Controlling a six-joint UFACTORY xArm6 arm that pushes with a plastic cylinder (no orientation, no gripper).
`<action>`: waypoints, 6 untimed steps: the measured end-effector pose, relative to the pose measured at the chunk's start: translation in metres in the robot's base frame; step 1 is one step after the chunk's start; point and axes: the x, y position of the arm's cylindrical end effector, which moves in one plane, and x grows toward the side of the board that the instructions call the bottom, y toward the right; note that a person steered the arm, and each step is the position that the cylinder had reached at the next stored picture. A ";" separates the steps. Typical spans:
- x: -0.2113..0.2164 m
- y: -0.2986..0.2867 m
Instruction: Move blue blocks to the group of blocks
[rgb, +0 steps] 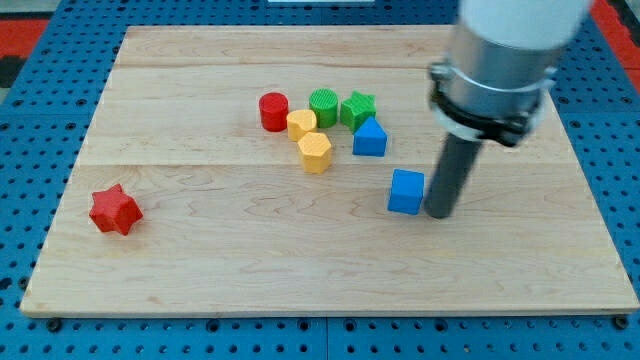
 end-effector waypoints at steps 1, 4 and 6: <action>-0.020 -0.043; 0.047 -0.137; 0.058 -0.340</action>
